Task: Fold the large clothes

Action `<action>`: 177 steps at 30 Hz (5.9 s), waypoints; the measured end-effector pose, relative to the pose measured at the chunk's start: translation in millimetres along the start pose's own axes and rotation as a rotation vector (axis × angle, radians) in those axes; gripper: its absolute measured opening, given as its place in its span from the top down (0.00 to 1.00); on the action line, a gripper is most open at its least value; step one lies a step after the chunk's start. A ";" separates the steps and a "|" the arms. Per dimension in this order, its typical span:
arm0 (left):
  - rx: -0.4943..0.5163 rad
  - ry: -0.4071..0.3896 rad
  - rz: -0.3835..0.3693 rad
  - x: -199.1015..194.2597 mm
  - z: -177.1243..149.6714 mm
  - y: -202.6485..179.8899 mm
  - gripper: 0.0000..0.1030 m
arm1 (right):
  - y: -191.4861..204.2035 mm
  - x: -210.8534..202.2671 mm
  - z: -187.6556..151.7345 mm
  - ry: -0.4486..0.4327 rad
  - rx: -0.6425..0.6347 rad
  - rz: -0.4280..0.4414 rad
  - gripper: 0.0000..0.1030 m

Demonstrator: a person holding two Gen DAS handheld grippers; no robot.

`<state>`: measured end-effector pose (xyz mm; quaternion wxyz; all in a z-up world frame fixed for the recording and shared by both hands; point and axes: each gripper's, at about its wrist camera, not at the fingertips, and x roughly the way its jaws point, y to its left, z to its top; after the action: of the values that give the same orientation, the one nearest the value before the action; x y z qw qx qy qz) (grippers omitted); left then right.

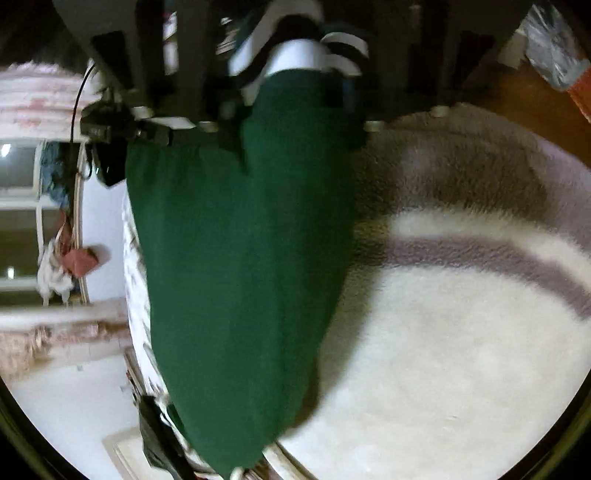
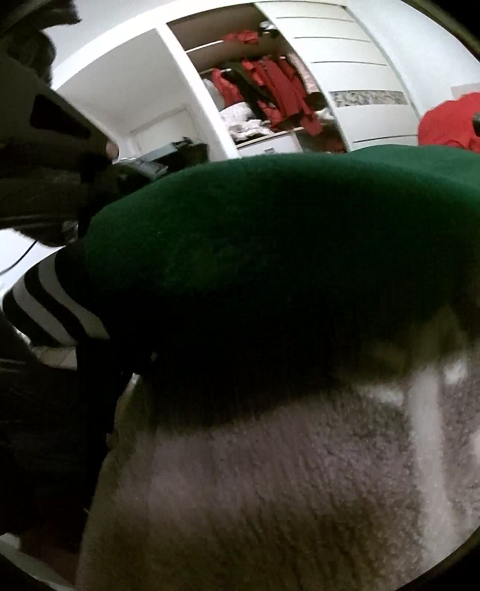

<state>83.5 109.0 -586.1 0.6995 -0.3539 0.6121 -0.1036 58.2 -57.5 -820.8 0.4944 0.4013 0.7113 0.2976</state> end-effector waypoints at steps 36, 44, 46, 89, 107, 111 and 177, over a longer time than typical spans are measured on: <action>-0.071 -0.054 -0.191 65.6 419.3 -109.6 0.54 | 215.5 -148.9 438.4 -0.288 0.184 0.128 0.49; -0.010 -0.196 -0.220 40.1 439.3 -121.5 0.05 | 253.1 -193.3 449.5 -0.409 0.056 0.150 0.29; 0.048 -0.252 -0.127 26.6 431.4 -126.6 0.05 | 265.2 -207.2 437.9 -0.430 -0.057 -0.005 0.25; 0.245 -0.272 0.539 66.2 181.0 -121.6 0.05 | 33.2 -297.1 156.7 -0.417 0.367 -0.155 0.39; 0.161 -0.299 0.442 58.6 178.7 -106.7 0.03 | 170.5 -316.8 283.4 -0.477 -0.154 -0.450 0.98; 0.156 -0.294 0.465 59.0 184.3 -110.5 0.03 | 136.0 -306.6 321.7 -0.324 -0.078 -0.520 0.96; -0.024 -0.324 0.617 31.3 201.9 -72.1 0.03 | 220.6 -327.3 260.2 -0.166 -0.396 -0.821 0.32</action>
<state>299.2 112.7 -565.7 0.7818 -0.1723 0.5725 0.1771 426.3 -223.2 -574.8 0.6937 0.0069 0.6989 0.1742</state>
